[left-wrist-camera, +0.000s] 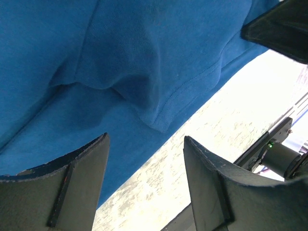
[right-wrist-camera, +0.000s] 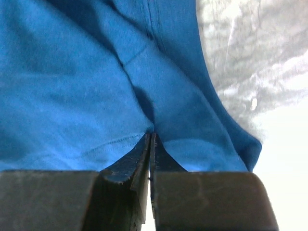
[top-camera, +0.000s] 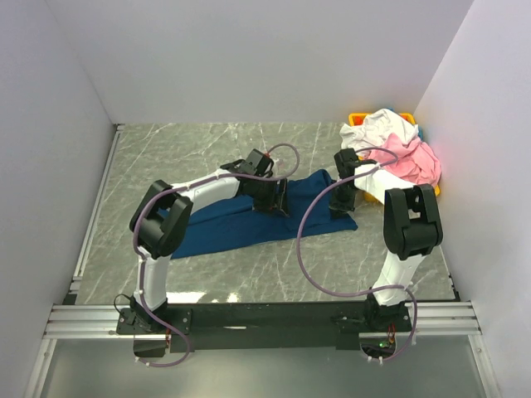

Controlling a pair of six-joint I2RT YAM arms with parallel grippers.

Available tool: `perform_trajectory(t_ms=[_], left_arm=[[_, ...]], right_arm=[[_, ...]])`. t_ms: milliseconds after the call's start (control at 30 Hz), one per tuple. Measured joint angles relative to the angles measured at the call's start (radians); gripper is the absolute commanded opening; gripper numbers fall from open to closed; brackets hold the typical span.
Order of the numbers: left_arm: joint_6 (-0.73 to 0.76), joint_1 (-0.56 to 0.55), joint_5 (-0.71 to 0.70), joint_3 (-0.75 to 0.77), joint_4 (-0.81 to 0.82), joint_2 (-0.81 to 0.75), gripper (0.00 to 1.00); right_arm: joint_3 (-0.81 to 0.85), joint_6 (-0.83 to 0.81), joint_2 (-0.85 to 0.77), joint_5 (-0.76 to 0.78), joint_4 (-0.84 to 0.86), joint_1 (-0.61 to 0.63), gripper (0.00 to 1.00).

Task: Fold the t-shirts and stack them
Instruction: Fold the tshirt

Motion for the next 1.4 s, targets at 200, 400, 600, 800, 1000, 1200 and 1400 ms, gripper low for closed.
perform_trajectory(t_ms=[200, 400, 600, 800, 1000, 1200, 1400], left_arm=[[-0.014, -0.016, 0.015, 0.0, -0.007, 0.026, 0.67], [-0.018, -0.038, 0.032, 0.0, -0.006, 0.029, 0.61], [-0.021, -0.056, 0.044, 0.002, -0.007, 0.045, 0.56], [-0.039, -0.066, 0.055, 0.003, -0.003, 0.071, 0.52], [-0.052, -0.066, 0.059, 0.008, -0.002, 0.082, 0.43], [-0.074, -0.066, 0.067, 0.037, 0.001, 0.105, 0.39], [-0.089, -0.066, 0.075, 0.053, -0.001, 0.126, 0.33]], right_arm=[[0.0, 0.001, -0.047, -0.007, -0.041, 0.0, 0.02], [-0.002, 0.004, -0.111, -0.008, -0.078, 0.0, 0.02], [-0.026, 0.012, -0.129, -0.019, -0.089, 0.0, 0.02], [-0.031, 0.013, -0.129, -0.03, -0.097, 0.0, 0.01], [-0.031, 0.013, -0.13, -0.034, -0.098, 0.0, 0.01], [-0.032, 0.013, -0.13, -0.034, -0.099, 0.0, 0.01], [-0.038, 0.014, -0.13, -0.039, -0.098, 0.0, 0.01]])
